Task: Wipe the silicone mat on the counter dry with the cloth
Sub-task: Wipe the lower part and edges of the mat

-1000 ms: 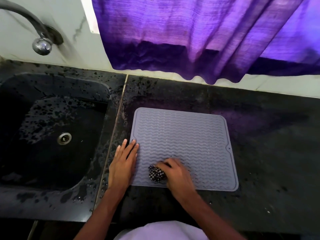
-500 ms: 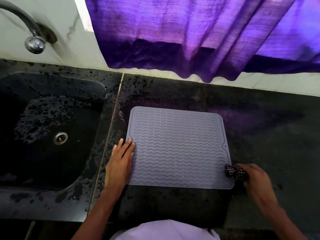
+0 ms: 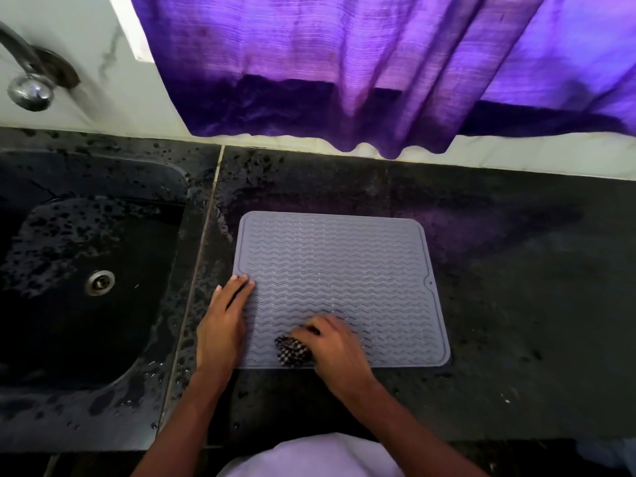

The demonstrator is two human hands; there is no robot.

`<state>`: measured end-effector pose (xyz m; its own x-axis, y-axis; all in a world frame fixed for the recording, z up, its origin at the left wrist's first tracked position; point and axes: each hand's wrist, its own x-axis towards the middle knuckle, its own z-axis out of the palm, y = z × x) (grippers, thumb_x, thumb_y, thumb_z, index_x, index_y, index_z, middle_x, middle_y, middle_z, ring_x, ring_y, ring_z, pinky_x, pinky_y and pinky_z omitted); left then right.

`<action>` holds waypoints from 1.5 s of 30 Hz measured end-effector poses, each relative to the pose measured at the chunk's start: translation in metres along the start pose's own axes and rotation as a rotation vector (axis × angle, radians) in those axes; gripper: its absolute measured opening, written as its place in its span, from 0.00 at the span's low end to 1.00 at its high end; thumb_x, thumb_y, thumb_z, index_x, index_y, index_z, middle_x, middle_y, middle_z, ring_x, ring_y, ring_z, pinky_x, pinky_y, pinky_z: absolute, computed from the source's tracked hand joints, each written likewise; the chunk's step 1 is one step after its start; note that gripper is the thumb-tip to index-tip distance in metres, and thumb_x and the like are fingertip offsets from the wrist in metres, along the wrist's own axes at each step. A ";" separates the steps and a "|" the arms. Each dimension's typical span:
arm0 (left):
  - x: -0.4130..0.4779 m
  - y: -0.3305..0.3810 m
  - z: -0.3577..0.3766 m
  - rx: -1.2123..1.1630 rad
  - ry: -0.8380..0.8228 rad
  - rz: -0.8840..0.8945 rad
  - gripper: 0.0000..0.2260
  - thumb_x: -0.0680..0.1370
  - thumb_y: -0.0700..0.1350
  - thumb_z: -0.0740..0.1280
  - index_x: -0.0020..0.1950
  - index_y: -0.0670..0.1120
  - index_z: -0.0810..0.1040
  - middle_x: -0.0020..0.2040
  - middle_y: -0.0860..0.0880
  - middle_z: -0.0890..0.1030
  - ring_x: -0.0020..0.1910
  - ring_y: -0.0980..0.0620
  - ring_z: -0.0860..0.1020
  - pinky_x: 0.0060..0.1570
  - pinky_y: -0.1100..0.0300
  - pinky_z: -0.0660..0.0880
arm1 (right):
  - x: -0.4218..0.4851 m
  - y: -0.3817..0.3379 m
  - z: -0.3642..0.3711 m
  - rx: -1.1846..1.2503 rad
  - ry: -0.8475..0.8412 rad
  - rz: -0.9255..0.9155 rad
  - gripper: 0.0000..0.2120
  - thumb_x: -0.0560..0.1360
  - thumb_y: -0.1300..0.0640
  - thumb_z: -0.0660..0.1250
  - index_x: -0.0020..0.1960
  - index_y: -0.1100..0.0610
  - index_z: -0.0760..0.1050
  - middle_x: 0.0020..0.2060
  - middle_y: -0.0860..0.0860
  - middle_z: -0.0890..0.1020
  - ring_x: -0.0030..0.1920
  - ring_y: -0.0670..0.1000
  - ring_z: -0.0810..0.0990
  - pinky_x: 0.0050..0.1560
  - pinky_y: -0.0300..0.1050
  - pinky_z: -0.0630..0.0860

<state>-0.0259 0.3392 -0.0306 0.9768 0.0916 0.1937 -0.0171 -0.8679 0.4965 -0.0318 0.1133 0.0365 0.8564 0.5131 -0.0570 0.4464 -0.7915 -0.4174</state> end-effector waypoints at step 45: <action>0.005 0.025 0.003 -0.147 0.072 -0.208 0.17 0.81 0.35 0.61 0.68 0.41 0.78 0.72 0.48 0.74 0.72 0.46 0.72 0.71 0.54 0.68 | -0.040 0.111 -0.090 0.072 0.347 0.341 0.23 0.59 0.73 0.69 0.52 0.61 0.83 0.46 0.56 0.83 0.46 0.56 0.81 0.53 0.38 0.72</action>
<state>-0.0211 0.3166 -0.0201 0.9451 0.2991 0.1316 0.1460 -0.7469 0.6487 0.0070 -0.0246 0.0740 0.9920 0.0783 0.0992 0.1172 -0.8638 -0.4900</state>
